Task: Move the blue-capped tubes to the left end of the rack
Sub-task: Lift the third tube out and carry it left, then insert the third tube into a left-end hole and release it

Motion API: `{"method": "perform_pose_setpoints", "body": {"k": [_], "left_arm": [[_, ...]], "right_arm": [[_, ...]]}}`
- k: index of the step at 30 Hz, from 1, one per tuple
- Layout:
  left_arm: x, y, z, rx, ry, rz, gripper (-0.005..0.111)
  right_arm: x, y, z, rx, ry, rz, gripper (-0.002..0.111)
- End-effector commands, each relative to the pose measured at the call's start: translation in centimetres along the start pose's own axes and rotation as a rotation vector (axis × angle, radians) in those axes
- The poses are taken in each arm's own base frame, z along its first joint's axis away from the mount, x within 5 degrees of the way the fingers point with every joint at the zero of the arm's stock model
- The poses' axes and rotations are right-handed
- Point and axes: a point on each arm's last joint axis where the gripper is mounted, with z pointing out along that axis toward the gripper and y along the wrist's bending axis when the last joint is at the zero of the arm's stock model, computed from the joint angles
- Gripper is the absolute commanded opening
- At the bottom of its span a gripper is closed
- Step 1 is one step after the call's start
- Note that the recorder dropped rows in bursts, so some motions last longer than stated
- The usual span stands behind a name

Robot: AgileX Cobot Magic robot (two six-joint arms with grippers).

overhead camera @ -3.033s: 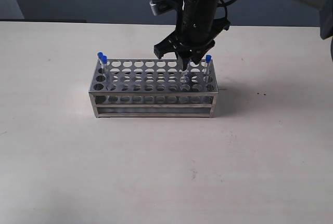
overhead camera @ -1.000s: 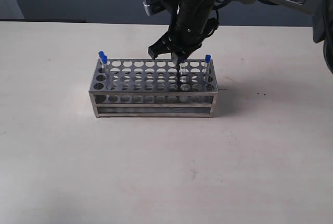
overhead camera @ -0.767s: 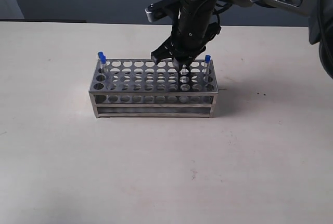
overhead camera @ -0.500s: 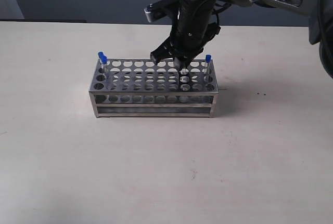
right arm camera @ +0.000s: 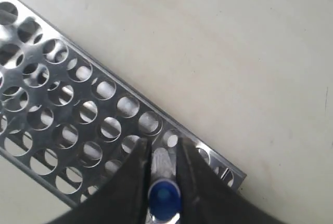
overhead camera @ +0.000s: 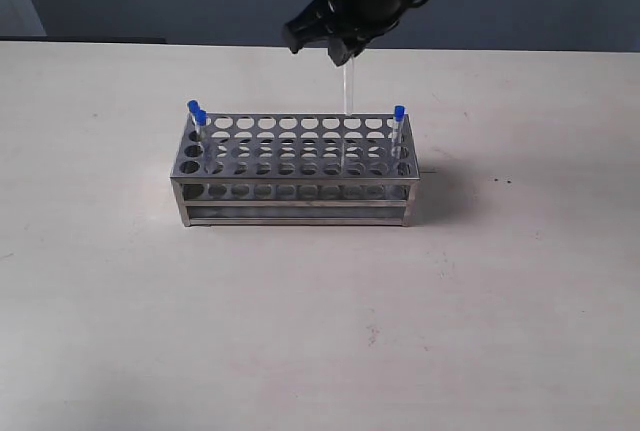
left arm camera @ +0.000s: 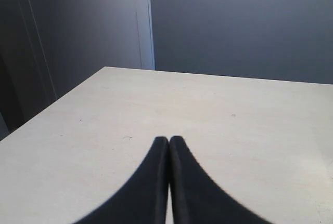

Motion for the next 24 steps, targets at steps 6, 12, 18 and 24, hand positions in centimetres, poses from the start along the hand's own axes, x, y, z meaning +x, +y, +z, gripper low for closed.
{"method": "perform_pose_setpoints", "body": {"k": [6, 12, 18, 24], "left_arm": [[0.0, -0.1, 0.1, 0.008, -0.004, -0.006, 0.000], [0.0, -0.1, 0.1, 0.008, -0.004, -0.006, 0.000], [0.0, -0.1, 0.1, 0.008, -0.004, -0.006, 0.000], [0.0, -0.1, 0.1, 0.008, -0.004, -0.006, 0.000]], "right_arm": [[-1.5, 3.9, -1.8, -0.064, -0.149, -0.101, -0.001], [-2.5, 7.8, -0.9, -0.187, -0.249, -0.166, -0.001], [-3.6, 9.6, 1.0, -0.225, -0.217, -0.202, -0.001], [-4.5, 10.3, 2.0, -0.261, -0.183, -0.206, -0.001]]}}
